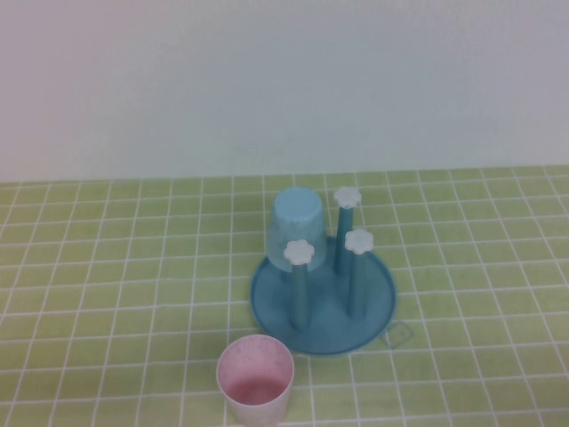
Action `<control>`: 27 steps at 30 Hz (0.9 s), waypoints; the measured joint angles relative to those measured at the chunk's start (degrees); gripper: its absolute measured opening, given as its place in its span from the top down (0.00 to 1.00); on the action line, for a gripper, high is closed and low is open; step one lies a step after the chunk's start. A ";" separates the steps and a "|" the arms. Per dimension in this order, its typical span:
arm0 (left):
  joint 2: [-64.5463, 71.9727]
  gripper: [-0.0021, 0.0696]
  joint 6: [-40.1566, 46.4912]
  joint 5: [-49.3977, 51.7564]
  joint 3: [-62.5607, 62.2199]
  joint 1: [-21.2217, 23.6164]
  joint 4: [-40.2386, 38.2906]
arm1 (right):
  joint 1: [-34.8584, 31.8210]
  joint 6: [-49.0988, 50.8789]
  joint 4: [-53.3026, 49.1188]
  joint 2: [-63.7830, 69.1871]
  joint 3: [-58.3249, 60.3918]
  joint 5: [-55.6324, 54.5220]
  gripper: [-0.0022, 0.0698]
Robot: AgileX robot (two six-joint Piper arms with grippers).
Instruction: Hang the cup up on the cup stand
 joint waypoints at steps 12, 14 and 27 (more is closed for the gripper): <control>0.00 0.97 0.70 -4.91 0.00 0.00 0.23 | 0.00 0.00 0.00 0.00 0.00 -13.06 0.97; 0.00 0.97 0.70 -4.79 0.00 0.00 0.23 | 0.00 0.00 0.00 0.00 0.00 -13.26 0.97; 0.00 0.97 0.18 -6.41 0.00 0.00 0.47 | 0.00 0.00 0.00 0.00 0.00 -13.18 0.97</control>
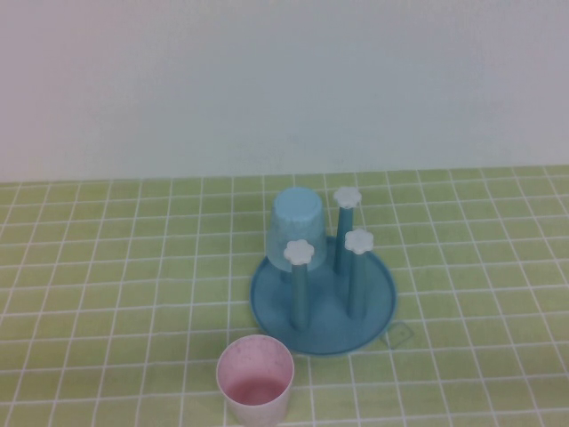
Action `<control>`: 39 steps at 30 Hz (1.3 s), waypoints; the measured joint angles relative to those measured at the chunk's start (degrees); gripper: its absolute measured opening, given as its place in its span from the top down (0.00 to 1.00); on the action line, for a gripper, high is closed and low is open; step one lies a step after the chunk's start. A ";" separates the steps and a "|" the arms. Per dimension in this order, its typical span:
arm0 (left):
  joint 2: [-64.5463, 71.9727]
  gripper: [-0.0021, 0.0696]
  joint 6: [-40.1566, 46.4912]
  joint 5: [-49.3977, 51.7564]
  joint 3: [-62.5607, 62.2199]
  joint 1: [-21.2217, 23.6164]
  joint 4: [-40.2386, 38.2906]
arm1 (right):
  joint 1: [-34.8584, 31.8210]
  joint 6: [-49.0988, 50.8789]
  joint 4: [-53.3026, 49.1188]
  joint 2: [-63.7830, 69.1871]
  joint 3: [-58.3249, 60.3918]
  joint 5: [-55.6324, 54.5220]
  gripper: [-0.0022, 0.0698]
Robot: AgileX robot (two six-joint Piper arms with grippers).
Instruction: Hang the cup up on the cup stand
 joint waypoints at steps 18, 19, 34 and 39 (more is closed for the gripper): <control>0.11 0.97 0.00 12.79 -15.71 0.00 12.31 | 0.00 -5.95 -0.71 0.00 -7.11 0.63 0.97; 0.11 0.97 0.00 14.15 -16.39 0.00 12.31 | 0.00 -6.19 -0.69 0.00 -8.09 1.26 0.97; 0.11 0.97 -1.32 15.69 -14.25 0.00 8.61 | 0.00 -6.75 -0.41 0.00 -11.83 18.62 0.97; 0.72 0.97 -1.32 18.56 -16.83 0.00 8.61 | 0.00 -6.75 2.36 0.00 -11.95 18.40 0.97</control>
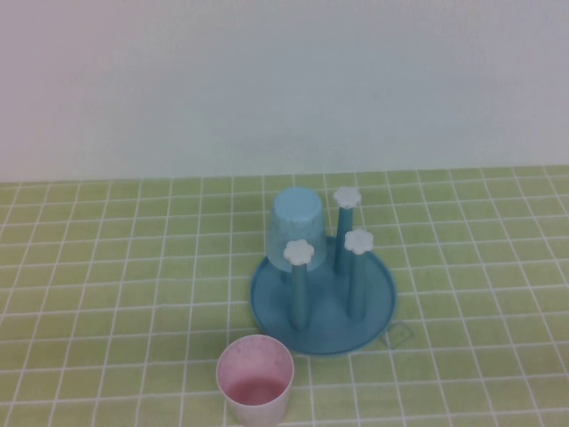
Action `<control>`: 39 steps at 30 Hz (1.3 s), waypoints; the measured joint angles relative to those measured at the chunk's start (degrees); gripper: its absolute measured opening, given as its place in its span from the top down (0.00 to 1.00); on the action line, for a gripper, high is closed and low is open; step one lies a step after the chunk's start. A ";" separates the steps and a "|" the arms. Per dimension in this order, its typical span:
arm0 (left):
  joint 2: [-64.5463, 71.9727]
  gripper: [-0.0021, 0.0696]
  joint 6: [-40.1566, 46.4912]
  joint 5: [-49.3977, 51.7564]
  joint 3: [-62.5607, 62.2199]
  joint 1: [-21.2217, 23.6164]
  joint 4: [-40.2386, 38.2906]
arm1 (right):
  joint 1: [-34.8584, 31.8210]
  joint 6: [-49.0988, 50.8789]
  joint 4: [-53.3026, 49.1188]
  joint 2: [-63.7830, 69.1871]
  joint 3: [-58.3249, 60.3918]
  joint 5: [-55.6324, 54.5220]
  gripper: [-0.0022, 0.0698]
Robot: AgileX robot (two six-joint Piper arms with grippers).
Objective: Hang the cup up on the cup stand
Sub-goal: Pick up the cup from the table
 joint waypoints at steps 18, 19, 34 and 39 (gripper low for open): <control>32.83 0.97 17.84 41.42 -36.95 -0.10 -26.43 | 0.00 -1.51 0.59 0.00 0.00 0.34 0.97; 34.74 0.97 19.56 43.16 -38.46 -0.10 -28.20 | 0.00 -1.56 0.59 0.00 0.00 0.34 0.97; 59.16 0.36 20.72 52.86 -44.89 -0.10 -30.86 | 0.00 -1.66 0.49 0.00 0.00 0.03 0.97; 68.22 0.36 24.26 53.24 -44.89 -2.20 -31.46 | 0.00 -1.66 0.49 0.00 0.00 0.03 0.97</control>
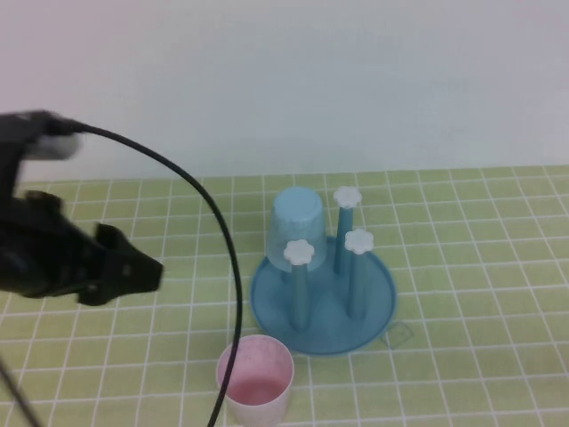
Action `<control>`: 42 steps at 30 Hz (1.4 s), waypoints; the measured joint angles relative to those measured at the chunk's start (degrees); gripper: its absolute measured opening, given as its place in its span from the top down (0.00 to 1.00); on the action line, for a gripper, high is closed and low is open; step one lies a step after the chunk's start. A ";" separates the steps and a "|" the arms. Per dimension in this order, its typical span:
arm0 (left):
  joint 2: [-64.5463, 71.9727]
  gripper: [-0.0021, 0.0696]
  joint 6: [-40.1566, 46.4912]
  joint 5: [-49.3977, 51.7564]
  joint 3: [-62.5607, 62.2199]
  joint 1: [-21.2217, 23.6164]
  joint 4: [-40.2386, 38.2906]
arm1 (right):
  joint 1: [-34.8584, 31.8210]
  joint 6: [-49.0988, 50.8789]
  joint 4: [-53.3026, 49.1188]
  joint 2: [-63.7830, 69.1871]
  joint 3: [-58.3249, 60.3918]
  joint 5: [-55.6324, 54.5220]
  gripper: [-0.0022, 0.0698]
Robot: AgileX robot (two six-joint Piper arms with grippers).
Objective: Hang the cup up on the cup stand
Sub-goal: Pick up the cup from the table
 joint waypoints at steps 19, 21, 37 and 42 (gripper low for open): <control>17.61 0.36 2.45 -9.07 0.00 -16.01 9.44 | 0.00 0.33 0.00 0.00 0.00 0.00 0.97; 19.20 0.36 2.82 -9.07 0.00 -16.22 9.57 | 0.00 0.33 0.00 0.00 0.00 0.00 0.97; 26.37 0.95 2.82 -4.28 0.00 -16.23 9.52 | 0.00 0.33 0.00 0.00 0.00 0.00 0.97; 26.14 0.97 5.54 1.37 -1.31 -16.23 6.21 | 0.00 0.33 1.59 0.00 0.00 -0.11 0.97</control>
